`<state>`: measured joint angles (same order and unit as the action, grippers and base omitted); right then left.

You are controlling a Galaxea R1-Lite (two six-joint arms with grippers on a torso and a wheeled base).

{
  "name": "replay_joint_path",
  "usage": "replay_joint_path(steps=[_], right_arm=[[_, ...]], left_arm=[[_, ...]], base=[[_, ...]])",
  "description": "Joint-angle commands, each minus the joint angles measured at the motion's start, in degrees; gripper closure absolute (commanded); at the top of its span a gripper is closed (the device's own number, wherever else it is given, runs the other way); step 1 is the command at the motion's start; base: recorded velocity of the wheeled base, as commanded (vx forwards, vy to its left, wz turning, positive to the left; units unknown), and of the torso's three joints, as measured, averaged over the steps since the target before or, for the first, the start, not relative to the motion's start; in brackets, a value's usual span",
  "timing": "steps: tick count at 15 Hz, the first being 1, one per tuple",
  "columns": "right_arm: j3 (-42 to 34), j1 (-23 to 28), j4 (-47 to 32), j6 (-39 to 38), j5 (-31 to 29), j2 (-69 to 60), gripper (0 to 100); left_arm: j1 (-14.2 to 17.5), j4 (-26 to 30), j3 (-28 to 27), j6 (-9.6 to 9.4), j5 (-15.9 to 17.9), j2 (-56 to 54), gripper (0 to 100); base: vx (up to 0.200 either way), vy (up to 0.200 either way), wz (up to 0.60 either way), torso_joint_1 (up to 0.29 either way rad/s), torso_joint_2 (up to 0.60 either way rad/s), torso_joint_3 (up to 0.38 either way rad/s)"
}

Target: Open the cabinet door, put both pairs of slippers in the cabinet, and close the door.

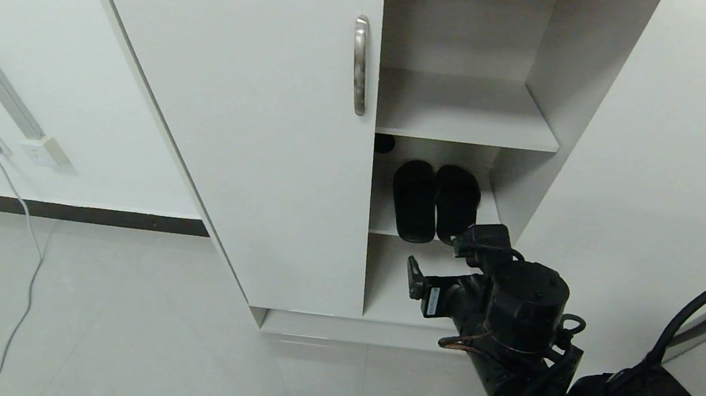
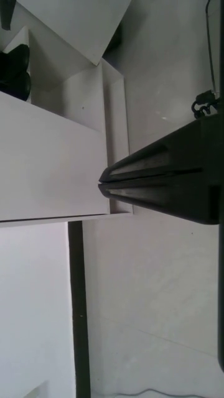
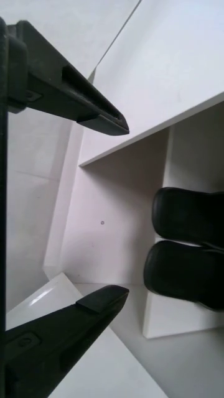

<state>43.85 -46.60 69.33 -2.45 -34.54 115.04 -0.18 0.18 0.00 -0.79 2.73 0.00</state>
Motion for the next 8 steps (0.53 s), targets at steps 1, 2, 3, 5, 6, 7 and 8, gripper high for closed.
replay_joint_path(steps=[1,2,3,5,6,7,8], right_arm=[[-0.34,0.02,0.02,0.08,-0.01,-0.35,0],[-0.34,0.02,0.02,0.08,-0.01,-0.35,0],[-0.43,-0.07,0.02,0.08,-0.01,-0.35,0],[-1.49,0.02,0.02,0.25,-0.01,-0.35,0],[-1.57,0.02,0.02,0.34,-0.01,-0.35,0],[-1.84,0.02,0.28,0.34,-0.01,-0.43,0],[-2.01,0.02,0.28,0.34,0.08,-0.78,0]], left_arm=[[0.01,-0.01,0.00,0.00,-0.01,0.09,100],[0.01,-0.01,0.00,-0.09,-0.01,0.09,100],[0.01,-0.01,0.00,0.00,-0.01,0.09,100],[0.01,-0.01,0.00,0.00,-0.01,0.09,100],[0.01,-0.01,0.00,0.00,-0.01,0.09,100],[0.01,-0.01,0.00,0.00,-0.01,0.09,100],[0.01,-0.01,0.00,0.00,-0.09,0.09,100]], base=[[0.000,0.000,0.00,0.002,0.00,0.159],[0.000,0.000,0.00,0.002,0.01,0.168],[0.000,0.000,0.00,-0.002,0.00,0.198],[0.000,0.000,0.00,0.002,0.00,0.195],[0.000,0.000,0.00,-0.007,0.00,0.198],[0.000,0.000,0.00,0.002,0.01,0.203],[0.000,0.000,0.00,0.007,0.00,0.203]])
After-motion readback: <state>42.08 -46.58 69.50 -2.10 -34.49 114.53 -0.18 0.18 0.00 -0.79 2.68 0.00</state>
